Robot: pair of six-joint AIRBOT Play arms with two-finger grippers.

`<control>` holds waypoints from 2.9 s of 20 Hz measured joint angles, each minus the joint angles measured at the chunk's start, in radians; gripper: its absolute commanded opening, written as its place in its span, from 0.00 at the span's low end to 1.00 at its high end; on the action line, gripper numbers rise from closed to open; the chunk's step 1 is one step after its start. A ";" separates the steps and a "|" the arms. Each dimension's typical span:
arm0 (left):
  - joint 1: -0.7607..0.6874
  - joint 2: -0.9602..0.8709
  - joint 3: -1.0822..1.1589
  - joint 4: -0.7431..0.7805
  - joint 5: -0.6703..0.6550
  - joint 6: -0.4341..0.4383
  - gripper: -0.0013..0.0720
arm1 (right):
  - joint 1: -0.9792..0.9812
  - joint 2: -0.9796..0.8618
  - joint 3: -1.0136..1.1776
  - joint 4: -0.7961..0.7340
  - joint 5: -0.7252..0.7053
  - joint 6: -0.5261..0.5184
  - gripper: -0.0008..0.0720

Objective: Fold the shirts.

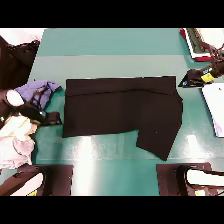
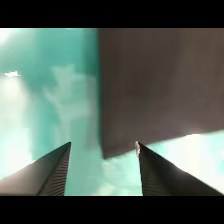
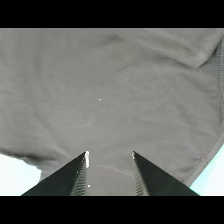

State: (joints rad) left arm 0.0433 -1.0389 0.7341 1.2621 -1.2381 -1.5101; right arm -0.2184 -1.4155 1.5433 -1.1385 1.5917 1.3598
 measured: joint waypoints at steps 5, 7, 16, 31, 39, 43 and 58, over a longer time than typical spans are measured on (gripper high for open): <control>0.000 0.054 -0.174 -0.089 0.061 0.002 0.68 | 0.000 0.043 0.000 0.015 0.007 -0.001 0.45; 0.000 0.060 -0.201 -0.105 0.074 0.010 0.68 | 0.000 0.053 0.000 0.018 0.008 -0.001 0.45; 0.001 0.068 -0.229 -0.173 0.177 0.017 0.57 | 0.000 0.069 0.000 0.021 0.016 -0.002 0.45; 0.000 0.077 -0.126 -0.200 0.124 0.072 0.05 | -0.224 0.368 -0.784 0.010 -0.090 -0.002 0.44; 0.000 0.077 -0.114 -0.201 0.120 0.077 0.05 | -0.271 0.435 -1.061 0.013 -0.203 -0.003 0.43; 0.000 0.077 -0.114 -0.201 0.119 0.078 0.05 | -0.274 0.406 -1.080 0.024 -0.222 -0.003 0.33; 0.000 0.166 -0.113 -0.207 0.021 0.076 0.05 | -0.257 0.681 -0.990 -0.010 -0.174 0.001 0.04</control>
State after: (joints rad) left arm 0.0437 -0.8734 0.6209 1.0554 -1.2167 -1.4338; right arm -0.4755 -0.7341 0.5537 -1.1484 1.4174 1.3605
